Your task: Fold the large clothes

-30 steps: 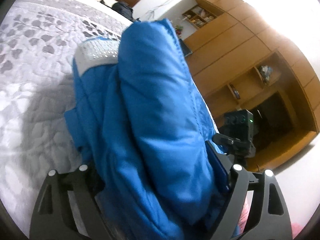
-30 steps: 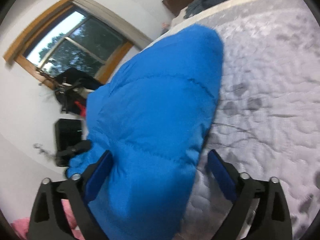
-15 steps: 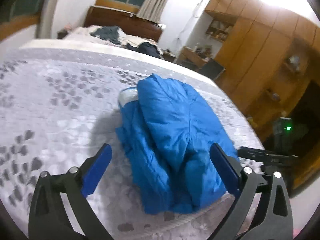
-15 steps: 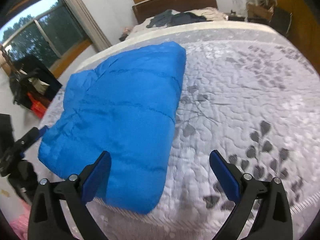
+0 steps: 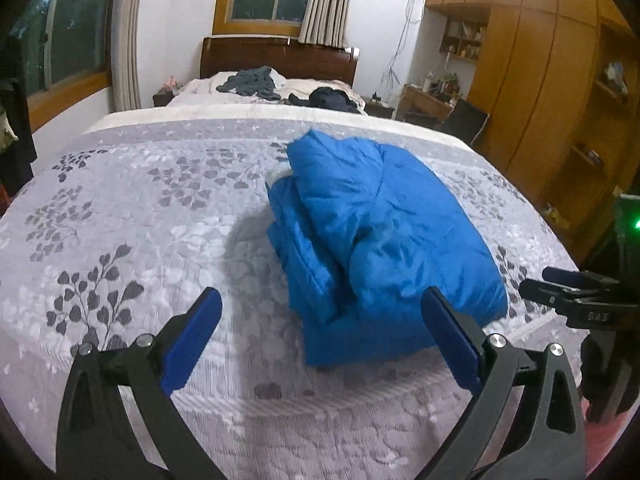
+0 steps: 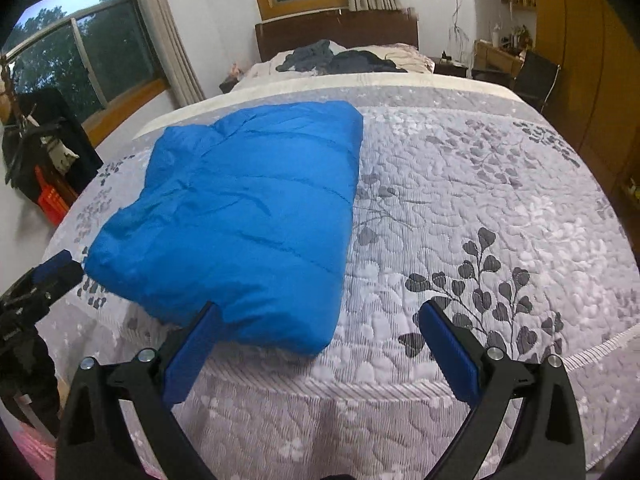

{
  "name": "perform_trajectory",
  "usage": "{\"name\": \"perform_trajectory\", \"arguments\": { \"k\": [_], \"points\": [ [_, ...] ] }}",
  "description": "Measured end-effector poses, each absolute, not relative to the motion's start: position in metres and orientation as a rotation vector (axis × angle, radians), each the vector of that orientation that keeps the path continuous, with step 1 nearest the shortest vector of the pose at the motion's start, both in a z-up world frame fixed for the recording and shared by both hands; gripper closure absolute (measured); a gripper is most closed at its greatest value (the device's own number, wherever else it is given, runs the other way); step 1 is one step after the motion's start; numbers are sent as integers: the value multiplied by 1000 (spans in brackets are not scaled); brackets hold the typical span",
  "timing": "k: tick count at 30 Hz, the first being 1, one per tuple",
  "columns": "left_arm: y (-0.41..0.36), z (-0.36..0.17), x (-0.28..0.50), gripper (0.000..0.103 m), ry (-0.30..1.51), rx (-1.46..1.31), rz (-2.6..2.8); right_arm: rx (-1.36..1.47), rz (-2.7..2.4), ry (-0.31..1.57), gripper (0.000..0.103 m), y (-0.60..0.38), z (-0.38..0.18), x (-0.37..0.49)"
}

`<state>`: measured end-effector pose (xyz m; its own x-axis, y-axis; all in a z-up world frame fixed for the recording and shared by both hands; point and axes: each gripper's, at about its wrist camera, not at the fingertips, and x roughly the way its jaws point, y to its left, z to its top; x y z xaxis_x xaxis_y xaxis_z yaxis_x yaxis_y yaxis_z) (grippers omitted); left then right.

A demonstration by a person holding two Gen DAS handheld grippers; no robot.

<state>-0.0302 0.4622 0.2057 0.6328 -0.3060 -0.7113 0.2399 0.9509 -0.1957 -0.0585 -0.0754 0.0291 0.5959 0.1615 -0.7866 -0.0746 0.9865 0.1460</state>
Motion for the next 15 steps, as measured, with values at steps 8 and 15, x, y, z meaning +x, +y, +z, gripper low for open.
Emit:
{"name": "perform_trajectory", "arguments": {
  "k": [8, 15],
  "points": [
    [462, 207, -48, 4, 816, -69, -248, 53, 74, 891, 4, -63, 36, -76],
    [457, 210, -61, 4, 799, -34, -223, 30, 32, 873, 4, -54, 38, -85]
  ]
}}
